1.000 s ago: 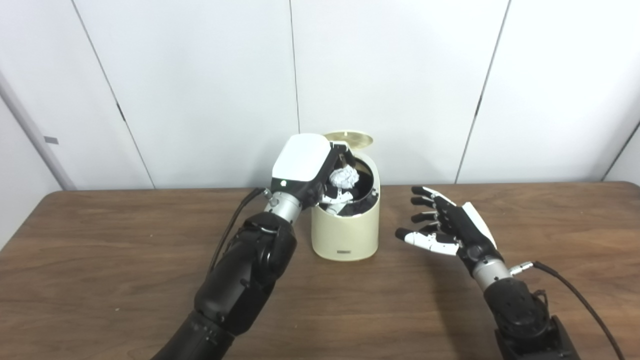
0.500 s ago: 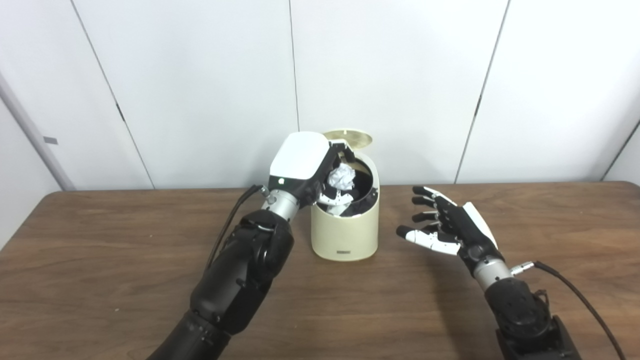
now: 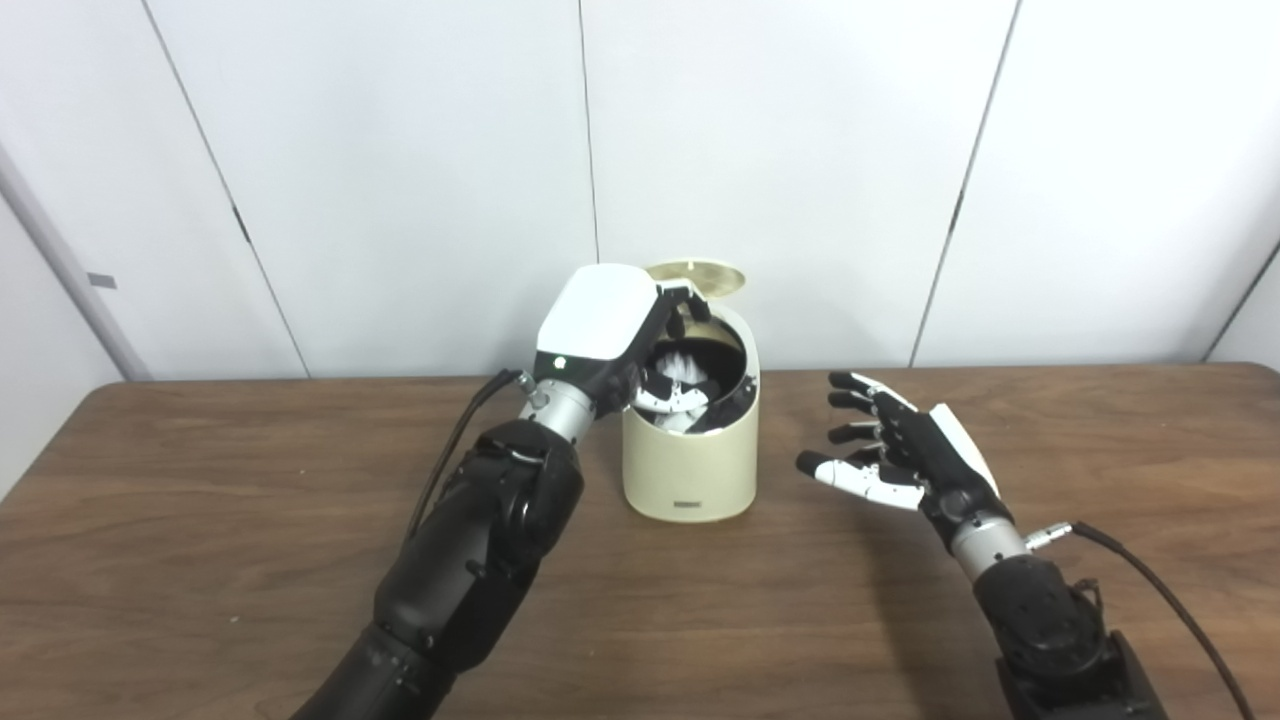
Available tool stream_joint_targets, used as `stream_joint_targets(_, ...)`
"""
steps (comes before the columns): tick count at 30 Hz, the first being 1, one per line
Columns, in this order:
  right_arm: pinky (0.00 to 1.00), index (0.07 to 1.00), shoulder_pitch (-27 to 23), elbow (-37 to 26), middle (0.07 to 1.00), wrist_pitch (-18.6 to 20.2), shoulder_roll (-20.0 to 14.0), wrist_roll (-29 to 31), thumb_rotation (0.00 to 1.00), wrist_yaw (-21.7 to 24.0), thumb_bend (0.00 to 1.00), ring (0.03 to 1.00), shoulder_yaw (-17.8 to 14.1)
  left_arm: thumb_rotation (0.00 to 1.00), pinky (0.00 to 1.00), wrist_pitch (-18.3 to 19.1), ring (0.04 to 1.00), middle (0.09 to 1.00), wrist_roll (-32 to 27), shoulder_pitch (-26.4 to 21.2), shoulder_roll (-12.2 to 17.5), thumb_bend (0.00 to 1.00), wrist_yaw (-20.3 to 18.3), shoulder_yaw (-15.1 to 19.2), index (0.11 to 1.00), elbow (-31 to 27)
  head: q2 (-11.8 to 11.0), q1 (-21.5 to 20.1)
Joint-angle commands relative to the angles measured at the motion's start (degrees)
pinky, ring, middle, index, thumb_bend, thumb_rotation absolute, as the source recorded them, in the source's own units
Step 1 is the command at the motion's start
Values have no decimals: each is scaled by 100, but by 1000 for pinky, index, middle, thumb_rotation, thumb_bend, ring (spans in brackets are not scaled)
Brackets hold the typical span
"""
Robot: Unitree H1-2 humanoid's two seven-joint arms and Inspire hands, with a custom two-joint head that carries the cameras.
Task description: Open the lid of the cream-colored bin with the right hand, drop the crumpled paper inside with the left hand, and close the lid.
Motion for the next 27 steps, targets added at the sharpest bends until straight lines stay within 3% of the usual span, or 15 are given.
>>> stream_joint_targets(1,586,865,-184,-173,837,-134,-4,50,355,-16,557,714,-38,277,556,99,663,696,70,-142,115,1000,3,72,703,-135,2,-8)
stream_joint_targets(6,586,861,-187,-185,838,-141,-20,12,325,-35,535,710,-22,283,567,114,670,703,85,-158,120,1000,12,60,711,-108,2,-8)
stream_joint_targets(11,583,861,-189,-149,839,-204,-53,21,353,-22,540,710,-21,268,645,74,742,782,16,-141,110,1000,2,67,785,-94,15,-3)
stream_joint_targets(14,586,863,-187,-140,841,-192,-42,42,358,-23,548,713,-31,263,616,65,725,766,26,-123,110,1000,9,57,771,-122,13,-10)
stream_joint_targets(18,593,863,-177,-157,843,-161,-32,48,367,-27,555,718,-35,194,540,-269,644,687,-171,-111,126,961,228,116,694,-67,13,-10)
stream_joint_targets(19,590,863,-176,-165,841,-160,-31,41,364,-31,549,716,-33,88,461,-346,560,617,-255,-102,117,870,259,154,628,-69,13,-10)
stream_joint_targets(21,590,862,-177,-179,838,-182,-35,27,357,-46,545,715,-33,26,412,-451,509,573,-588,-26,44,812,257,317,588,-168,13,-10)
stream_joint_targets(22,597,862,-179,-196,838,-177,-34,12,347,-63,533,719,-37,10,365,-482,456,505,-856,54,-23,638,230,457,552,-271,13,-10)
stream_joint_targets(23,601,860,-180,-208,837,-172,-33,0,343,-75,528,721,-40,5,349,-508,431,495,-1045,111,-71,570,207,559,545,-343,13,-10)
stream_joint_targets(27,599,849,-201,-190,835,-238,-25,11,361,-110,527,718,-67,0,325,-577,398,473,-1503,412,-167,500,297,886,546,-613,-30,-23)
